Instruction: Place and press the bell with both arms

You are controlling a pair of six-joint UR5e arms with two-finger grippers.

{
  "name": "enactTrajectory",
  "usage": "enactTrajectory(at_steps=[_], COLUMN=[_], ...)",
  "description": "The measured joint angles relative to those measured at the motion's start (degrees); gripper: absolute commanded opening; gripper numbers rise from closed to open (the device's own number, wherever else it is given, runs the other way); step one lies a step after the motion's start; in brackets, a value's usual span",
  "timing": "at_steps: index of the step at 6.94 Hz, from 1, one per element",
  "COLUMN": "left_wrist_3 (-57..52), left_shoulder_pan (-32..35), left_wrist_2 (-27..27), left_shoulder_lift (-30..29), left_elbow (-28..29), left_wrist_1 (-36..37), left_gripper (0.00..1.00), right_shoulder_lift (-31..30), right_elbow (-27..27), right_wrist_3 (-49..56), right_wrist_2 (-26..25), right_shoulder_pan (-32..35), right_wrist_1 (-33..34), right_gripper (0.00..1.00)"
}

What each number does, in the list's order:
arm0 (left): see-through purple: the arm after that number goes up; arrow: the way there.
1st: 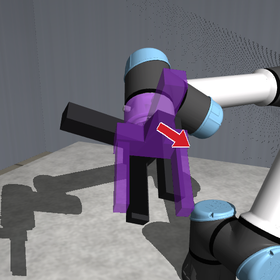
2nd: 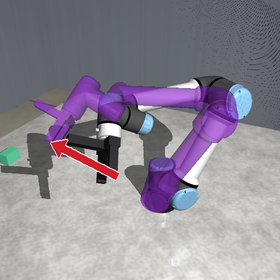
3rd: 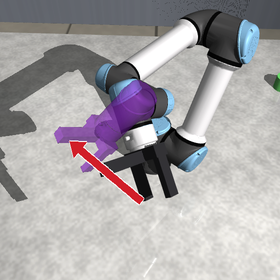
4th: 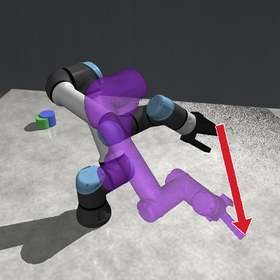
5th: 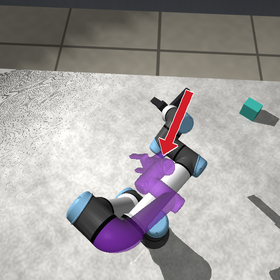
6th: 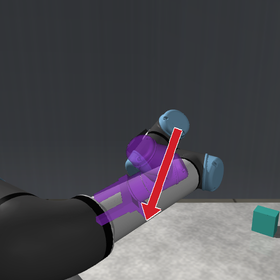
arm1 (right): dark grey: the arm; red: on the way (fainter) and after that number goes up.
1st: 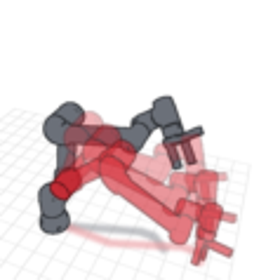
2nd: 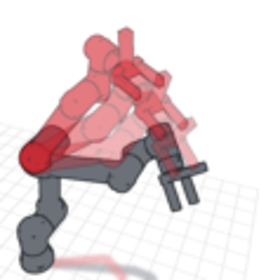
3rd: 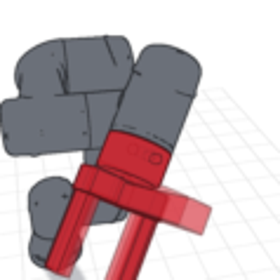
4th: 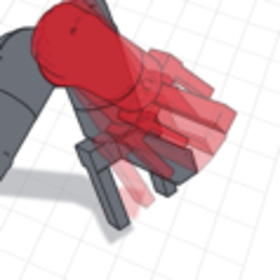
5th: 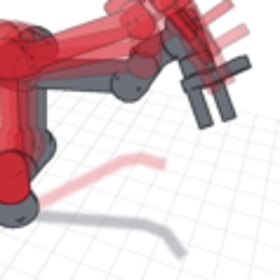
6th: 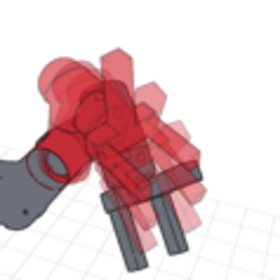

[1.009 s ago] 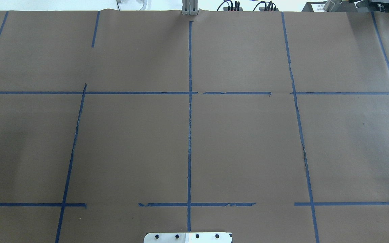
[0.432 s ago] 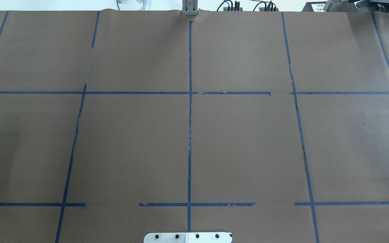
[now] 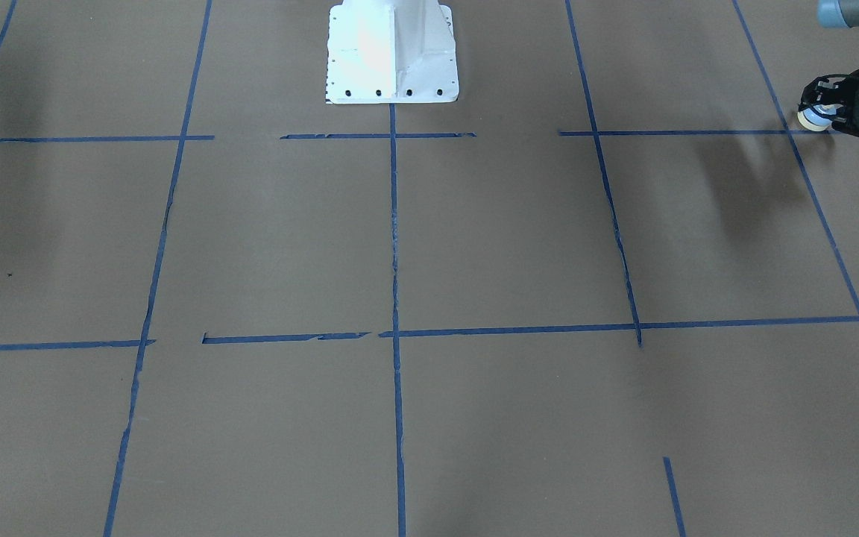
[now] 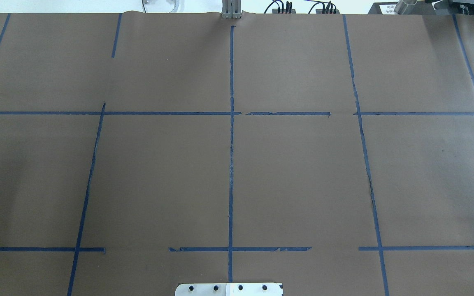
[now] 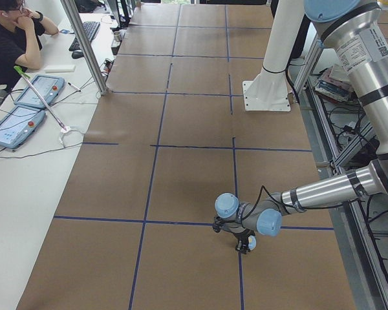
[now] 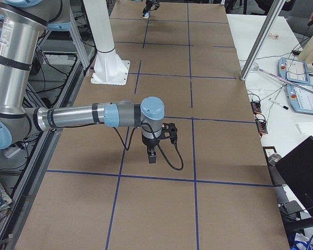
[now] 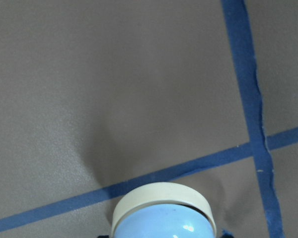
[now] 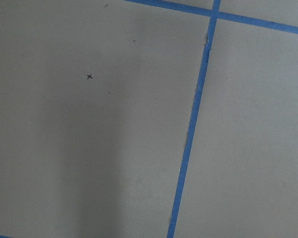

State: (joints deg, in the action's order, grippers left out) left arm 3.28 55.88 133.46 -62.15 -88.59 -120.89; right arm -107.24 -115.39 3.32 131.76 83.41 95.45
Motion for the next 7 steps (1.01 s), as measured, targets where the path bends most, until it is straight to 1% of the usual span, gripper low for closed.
enactTrajectory(at_steps=[1, 2, 4, 5, 6, 7], left_wrist_3=[1.26, 5.68, 21.09, 28.3, 35.48, 42.04], left_shoulder_pan=[0.25, 0.55, 0.57, 0.31, -0.71, -2.83], left_wrist_2=[-0.04, -0.11, -0.22, -0.26, -0.29, -0.29], left_shoulder_lift=[0.11, 0.2, -0.89, -3.16, -7.39, -12.89], left_elbow=[-1.5, -5.34, -15.9, -19.21, -20.8, -21.36], left_wrist_1=[-2.28, -3.63, -4.18, -4.08, -3.39, -1.5], left_gripper=[0.11, 0.11, 0.1, 0.1, 0.09, 0.09], right_shoulder_lift=[-0.01, -0.02, -0.03, -0.03, -0.05, -0.06], right_elbow=[-0.01, -0.01, 0.0, 0.03, 0.08, 0.16], right_wrist_3=[-0.04, -0.08, -0.14, -0.15, -0.16, -0.16], right_wrist_2=[0.04, 0.06, 0.13, 0.17, 0.21, 0.24], right_shoulder_pan=[0.0, 0.0, 0.0, 0.0, 0.0, 0.0], right_wrist_1=[0.0, 0.0, 0.0, 0.02, 0.05, 0.07], right_gripper=[1.0, 1.0, 1.0, 1.0, 1.0, 1.0])
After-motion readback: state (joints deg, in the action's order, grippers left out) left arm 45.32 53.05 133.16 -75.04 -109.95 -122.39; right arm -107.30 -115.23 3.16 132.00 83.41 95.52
